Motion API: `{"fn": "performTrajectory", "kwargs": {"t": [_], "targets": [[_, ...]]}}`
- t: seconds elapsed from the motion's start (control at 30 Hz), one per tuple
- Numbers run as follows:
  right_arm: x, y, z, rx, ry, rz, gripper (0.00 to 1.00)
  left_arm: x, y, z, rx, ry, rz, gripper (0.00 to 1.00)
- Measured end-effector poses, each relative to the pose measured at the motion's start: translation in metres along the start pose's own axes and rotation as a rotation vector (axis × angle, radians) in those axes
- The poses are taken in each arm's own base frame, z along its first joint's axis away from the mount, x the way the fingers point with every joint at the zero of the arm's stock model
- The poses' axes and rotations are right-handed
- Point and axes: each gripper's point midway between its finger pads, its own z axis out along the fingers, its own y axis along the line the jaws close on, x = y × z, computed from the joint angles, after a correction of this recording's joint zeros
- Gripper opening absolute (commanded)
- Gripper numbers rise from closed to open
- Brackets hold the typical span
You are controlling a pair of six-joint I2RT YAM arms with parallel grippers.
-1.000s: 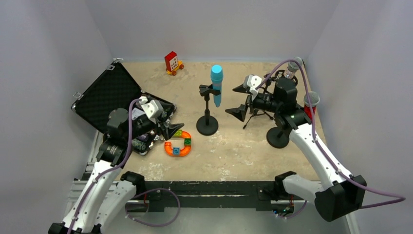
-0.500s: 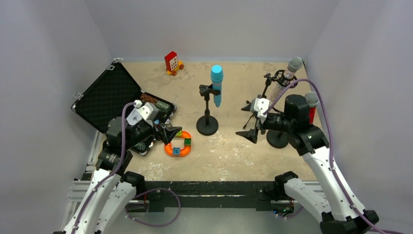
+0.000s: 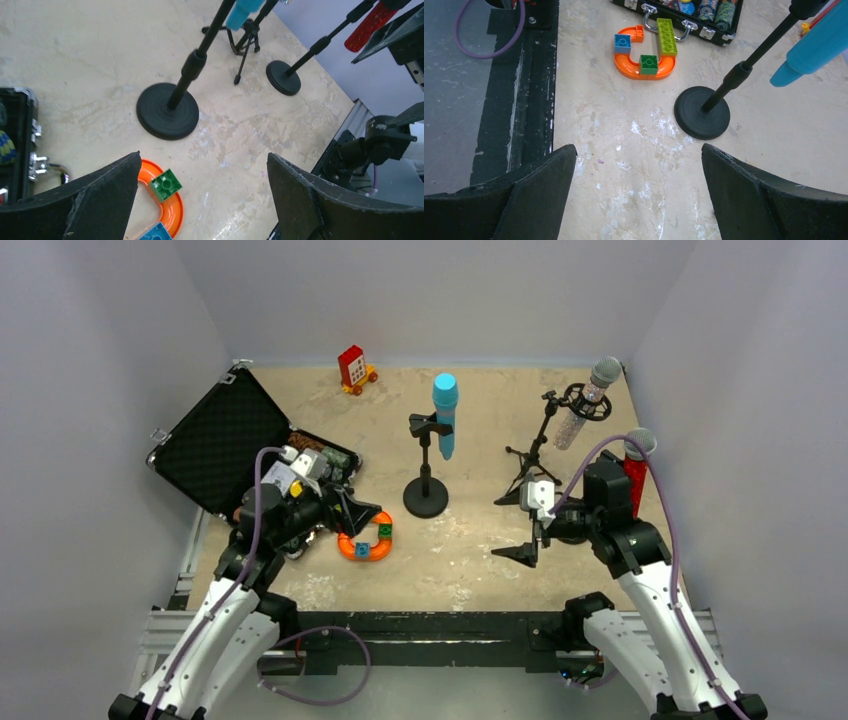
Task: Attach the microphones to the stand
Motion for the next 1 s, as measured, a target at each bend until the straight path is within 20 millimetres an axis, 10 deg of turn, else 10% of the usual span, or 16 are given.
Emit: {"fn": "performTrajectory", "kwargs": {"t": [0.43,1.0], "targets": [[0.012,0.003,0.0,-0.006,0.026,-0.006,0.96,0.067,0.004,0.029,0.042,0.041,0.027,0.99],[0.029,-0.004,0.0,0.031,0.083,-0.002,0.97,0.081,0.012,0.051,0.049,0.061,0.107,0.99]]}}
